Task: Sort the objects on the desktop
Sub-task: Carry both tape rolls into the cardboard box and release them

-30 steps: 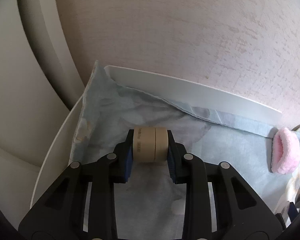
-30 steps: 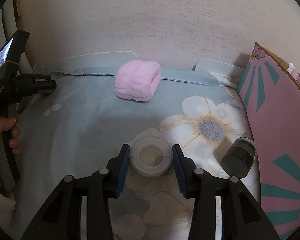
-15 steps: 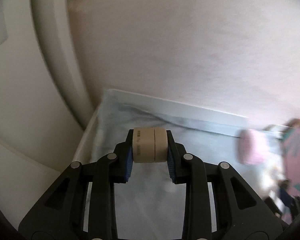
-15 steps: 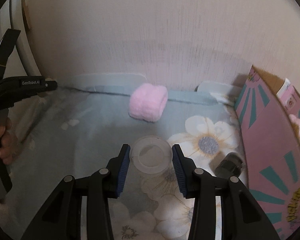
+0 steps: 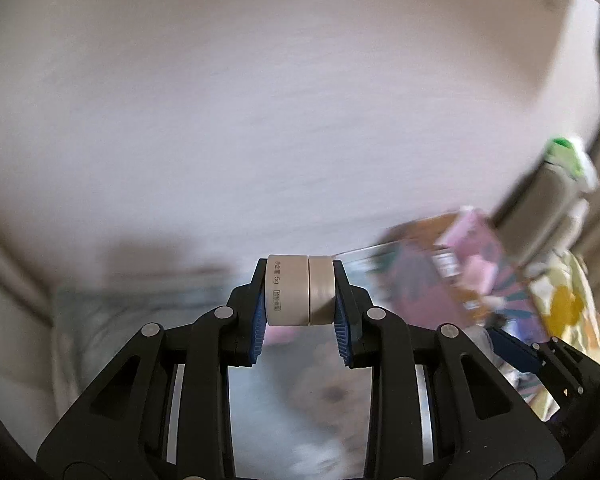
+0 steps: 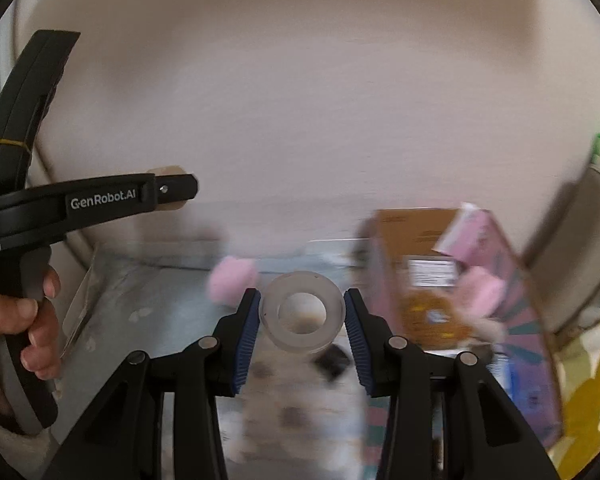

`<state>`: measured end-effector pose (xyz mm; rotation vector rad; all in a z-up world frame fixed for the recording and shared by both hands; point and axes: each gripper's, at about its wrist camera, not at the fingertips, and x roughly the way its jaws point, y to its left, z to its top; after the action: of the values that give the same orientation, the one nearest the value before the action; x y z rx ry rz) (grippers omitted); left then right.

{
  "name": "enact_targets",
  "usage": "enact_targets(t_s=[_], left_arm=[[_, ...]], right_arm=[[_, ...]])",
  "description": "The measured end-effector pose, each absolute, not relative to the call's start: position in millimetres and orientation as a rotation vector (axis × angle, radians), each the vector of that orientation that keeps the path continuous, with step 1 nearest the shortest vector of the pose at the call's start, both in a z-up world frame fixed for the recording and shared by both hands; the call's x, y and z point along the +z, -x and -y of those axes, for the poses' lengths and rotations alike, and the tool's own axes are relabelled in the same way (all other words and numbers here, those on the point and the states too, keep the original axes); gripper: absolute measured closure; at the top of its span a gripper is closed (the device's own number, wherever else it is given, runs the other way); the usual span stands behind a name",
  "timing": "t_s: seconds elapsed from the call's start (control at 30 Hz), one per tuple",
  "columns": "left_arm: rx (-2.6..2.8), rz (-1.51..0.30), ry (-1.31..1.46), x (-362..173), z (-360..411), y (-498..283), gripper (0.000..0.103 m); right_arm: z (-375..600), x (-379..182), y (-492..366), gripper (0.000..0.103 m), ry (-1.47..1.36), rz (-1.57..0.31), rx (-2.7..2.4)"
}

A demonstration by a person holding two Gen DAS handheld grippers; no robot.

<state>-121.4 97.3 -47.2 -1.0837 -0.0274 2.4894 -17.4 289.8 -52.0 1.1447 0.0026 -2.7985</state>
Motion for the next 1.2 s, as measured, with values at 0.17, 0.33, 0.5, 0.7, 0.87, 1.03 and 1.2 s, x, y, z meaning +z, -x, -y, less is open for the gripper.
enact_targets(t_s=[0.17,0.33,0.5,0.7,0.87,1.03,1.2], left_arm=[[2.318,-0.032,1.041,-31.4,-190.9,141.9,0.078],[2.159,-0.114,1.058,-55.9,-265.0,125.3,0.078],[2.041,-0.246,1.081,-76.1,-323.7,110.9,0.078],[1.981,-0.335,1.113,-94.2,-325.0,103.9,0.078],[1.973,-0.391,1.118,-103.3,-326.9,102.9,0.078],[1.969,-0.429,1.106,-110.5,-326.7,102.9,0.078],[1.984,-0.439,1.1,-103.1,-319.4,102.5,0.042]], right_arm=[[-343.0,-44.2,10.4,0.064,-1.224,0.072,-2.895],[-385.6,-57.5,1.0,0.064,-1.375,0.151,-2.912],[-410.0,-76.2,-1.8,0.064,-1.487,0.196,-2.894],[-426.3,-89.0,1.2,0.064,-1.551,0.205,-2.881],[-430.8,-93.7,6.3,0.064,-1.569,0.221,-2.863],[-428.6,-99.1,12.7,0.064,-1.598,0.24,-2.822],[-423.9,-101.6,12.3,0.022,-1.609,0.201,-2.829]])
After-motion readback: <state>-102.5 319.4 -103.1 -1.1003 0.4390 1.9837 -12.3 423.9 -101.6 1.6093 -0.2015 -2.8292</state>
